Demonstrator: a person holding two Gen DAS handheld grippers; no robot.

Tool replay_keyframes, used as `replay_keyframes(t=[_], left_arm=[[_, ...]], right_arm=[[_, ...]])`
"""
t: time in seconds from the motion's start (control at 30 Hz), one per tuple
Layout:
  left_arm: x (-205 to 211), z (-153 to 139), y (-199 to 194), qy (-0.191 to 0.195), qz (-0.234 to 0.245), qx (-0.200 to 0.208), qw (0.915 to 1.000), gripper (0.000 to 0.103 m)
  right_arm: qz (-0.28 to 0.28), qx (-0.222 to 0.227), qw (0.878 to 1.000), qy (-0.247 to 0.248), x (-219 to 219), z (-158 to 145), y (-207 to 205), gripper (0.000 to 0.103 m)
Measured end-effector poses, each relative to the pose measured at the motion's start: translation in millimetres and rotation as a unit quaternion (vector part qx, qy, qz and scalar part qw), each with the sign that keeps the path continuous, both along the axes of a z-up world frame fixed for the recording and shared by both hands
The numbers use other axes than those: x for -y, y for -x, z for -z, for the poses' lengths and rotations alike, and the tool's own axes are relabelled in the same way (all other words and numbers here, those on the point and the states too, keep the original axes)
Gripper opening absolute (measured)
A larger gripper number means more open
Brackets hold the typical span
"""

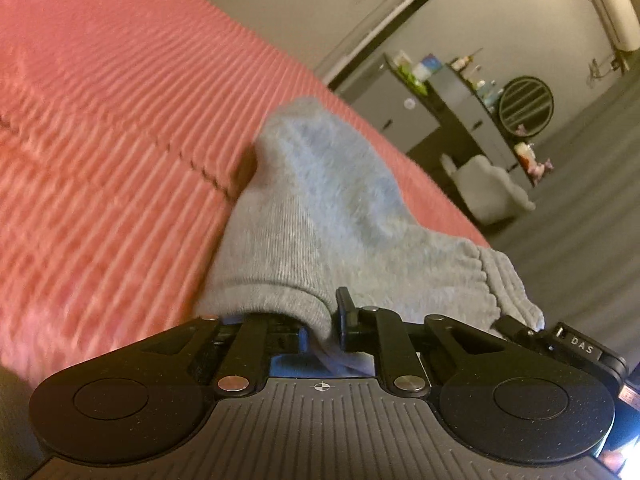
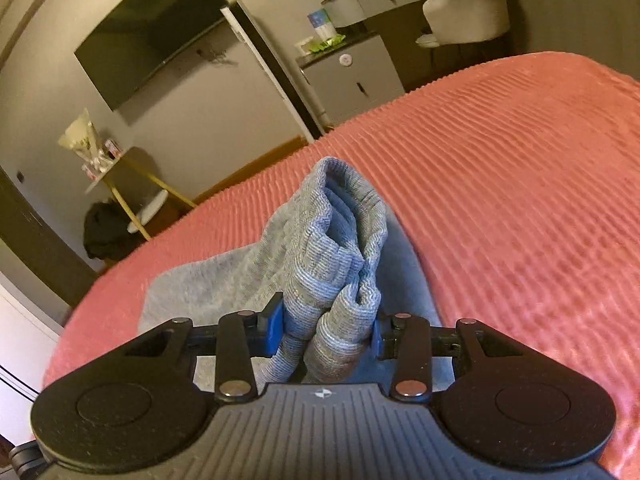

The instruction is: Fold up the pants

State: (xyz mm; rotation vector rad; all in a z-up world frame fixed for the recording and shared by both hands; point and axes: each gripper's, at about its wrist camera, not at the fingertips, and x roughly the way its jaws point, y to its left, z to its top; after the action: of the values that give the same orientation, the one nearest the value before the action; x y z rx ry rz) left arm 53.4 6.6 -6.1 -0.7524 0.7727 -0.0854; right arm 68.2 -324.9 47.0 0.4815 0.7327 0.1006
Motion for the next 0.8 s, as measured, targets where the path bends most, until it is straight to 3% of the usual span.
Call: replay_keyframes(t=[0.17,0.27,0.4,0.43,0.47,0.5,0.63,0.8], left_arm=[[5.4,6.6,6.6,0.019,0.027,-0.008,0.9994,0.058],[2.7,15.7,-2.4,0.044,0.017,-0.015,0.9988,0.058],[-4.4,22.3,-15.7,0.069,-0.015,-0.025,0.9972,0.054],[-5.2,22.9,-17.1,0.070,-0.018,-0.027,0.9970,0.043],[-6.9,23.2,-19.4,0.066,-0.022,-0.029,0.9971,0.026],[-12.2,23.4,-19.3,0.057,-0.024,-0.031,0.9976,0.020],[-21.3,16.0,-14.3,0.068,-0.026,-0.008,0.9973,0.015],[-9.1,-0.7,-0.7,-0.013,0.015,0.021,0.9996,0.015]], right_arm=[[0.007,-0.014,1.000,0.011,3.5,-2.0,7.9,0.040],[0.006,-0.017,1.000,0.014,4.2,0.7,8.0,0.040],[0.003,-0.020,1.000,0.014,0.8,1.2,4.3,0.040],[0.003,-0.022,1.000,0.011,1.4,2.0,3.6,0.040],[0.003,-0.025,1.000,0.007,2.6,2.7,4.3,0.040],[0.004,-0.030,1.000,0.000,4.8,4.3,4.0,0.040],[0.002,-0.044,0.999,-0.031,13.5,12.4,7.1,0.040],[0.000,-0.048,0.998,-0.048,19.3,18.9,14.8,0.040]])
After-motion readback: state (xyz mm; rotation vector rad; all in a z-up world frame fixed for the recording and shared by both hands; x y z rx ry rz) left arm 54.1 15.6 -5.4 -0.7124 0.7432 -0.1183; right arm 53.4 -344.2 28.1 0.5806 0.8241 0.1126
